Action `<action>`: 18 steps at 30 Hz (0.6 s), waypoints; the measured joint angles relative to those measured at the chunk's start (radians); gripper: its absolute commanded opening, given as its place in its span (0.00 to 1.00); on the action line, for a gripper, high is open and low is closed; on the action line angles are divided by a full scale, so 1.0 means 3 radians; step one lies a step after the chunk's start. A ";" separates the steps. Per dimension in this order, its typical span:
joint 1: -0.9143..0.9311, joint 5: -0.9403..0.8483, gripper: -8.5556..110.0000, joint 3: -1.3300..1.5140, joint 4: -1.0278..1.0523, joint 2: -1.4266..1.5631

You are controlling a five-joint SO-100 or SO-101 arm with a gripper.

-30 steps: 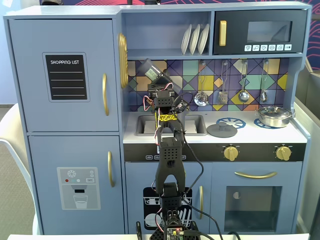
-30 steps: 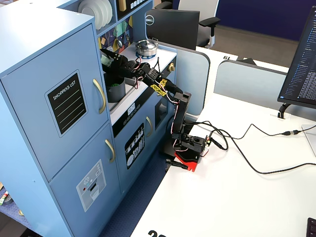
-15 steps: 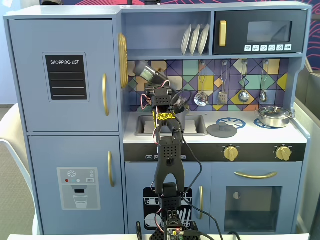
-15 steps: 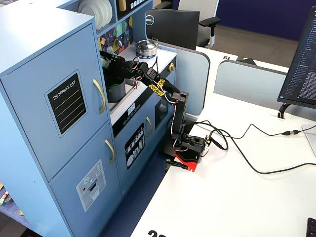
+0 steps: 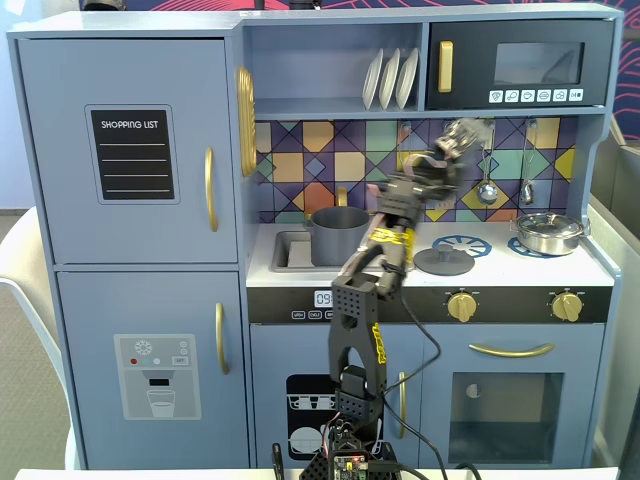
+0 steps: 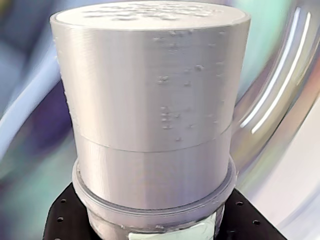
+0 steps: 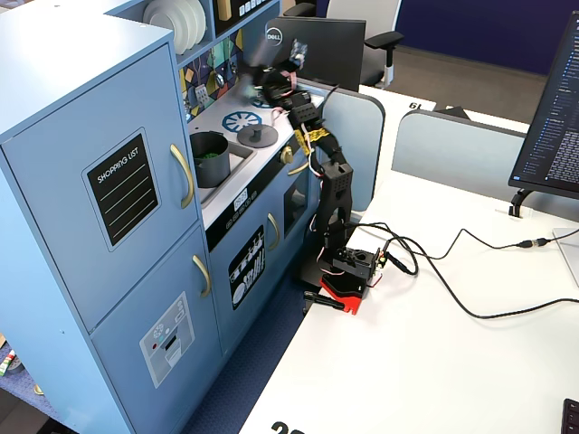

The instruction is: Put salt in the gray recipient

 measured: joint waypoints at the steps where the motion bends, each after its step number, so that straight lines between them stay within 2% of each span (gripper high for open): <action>1: 0.0118 -0.0348 0.07 0.0000 -0.0051 -0.0026; 4: 0.0368 -0.1104 0.07 0.0169 -0.0276 -0.0031; 7: 0.0460 -0.1473 0.07 0.0506 -0.0624 -0.0031; 18: 0.0501 -0.1646 0.07 0.1427 -0.1483 -0.0036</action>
